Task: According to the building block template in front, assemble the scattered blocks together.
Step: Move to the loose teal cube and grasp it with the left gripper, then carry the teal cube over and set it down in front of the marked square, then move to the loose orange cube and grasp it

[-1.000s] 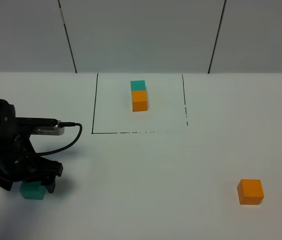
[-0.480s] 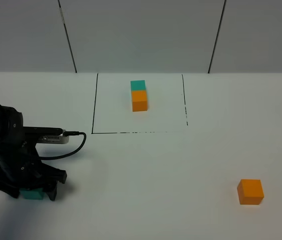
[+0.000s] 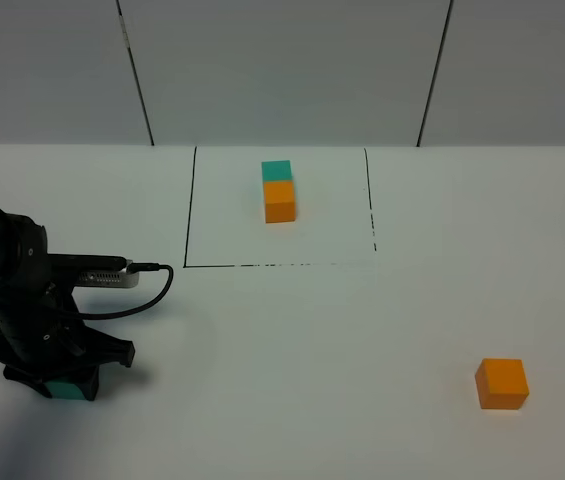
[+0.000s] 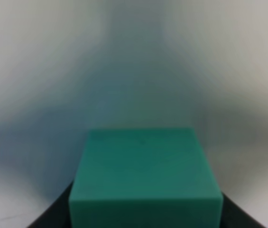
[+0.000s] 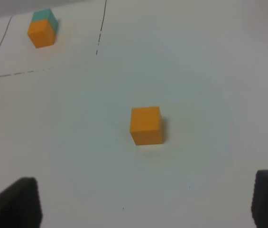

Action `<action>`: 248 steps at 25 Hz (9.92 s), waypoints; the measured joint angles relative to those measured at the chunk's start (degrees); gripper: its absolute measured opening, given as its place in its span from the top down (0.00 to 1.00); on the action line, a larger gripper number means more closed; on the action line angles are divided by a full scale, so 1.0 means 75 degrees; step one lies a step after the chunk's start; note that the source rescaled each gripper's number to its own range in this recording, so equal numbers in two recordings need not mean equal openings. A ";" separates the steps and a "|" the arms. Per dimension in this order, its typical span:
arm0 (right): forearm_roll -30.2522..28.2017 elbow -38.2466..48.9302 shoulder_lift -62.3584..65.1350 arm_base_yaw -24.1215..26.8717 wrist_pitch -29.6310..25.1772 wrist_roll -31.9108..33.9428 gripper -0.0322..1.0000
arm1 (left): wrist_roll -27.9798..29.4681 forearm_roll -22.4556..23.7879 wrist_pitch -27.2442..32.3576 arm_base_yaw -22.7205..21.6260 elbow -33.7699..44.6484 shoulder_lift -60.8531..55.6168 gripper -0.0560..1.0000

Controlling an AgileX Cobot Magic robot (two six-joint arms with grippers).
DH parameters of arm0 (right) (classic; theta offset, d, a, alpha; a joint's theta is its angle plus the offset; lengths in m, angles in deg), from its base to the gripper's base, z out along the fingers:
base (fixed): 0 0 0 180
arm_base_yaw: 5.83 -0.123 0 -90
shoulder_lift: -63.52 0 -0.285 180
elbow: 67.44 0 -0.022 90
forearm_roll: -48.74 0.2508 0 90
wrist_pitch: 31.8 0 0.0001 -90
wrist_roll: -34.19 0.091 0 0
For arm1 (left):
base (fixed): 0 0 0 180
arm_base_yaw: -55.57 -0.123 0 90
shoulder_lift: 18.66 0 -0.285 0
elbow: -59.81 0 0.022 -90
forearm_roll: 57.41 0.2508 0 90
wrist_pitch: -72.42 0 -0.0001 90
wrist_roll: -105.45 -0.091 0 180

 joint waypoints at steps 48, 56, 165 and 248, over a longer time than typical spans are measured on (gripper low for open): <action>0.0000 0.0000 0.0000 0.0000 0.0000 0.0000 0.22 | -0.8170 0.0939 0.3965 0.2968 -0.6147 0.3221 0.95; 0.0000 0.0000 0.0000 0.0000 0.0000 0.0000 0.22 | -0.8689 0.0624 0.3310 0.2976 -0.6326 0.3391 0.95; 0.0000 0.0000 0.0000 0.0000 0.0000 0.0000 0.22 | -0.1231 -0.0233 0.2851 -0.1463 0.3356 -1.4303 0.13; 0.0000 0.0000 0.0000 0.0000 0.0000 0.0000 0.22 | -0.1231 -0.0165 0.3030 -0.1463 0.3801 -1.4760 0.29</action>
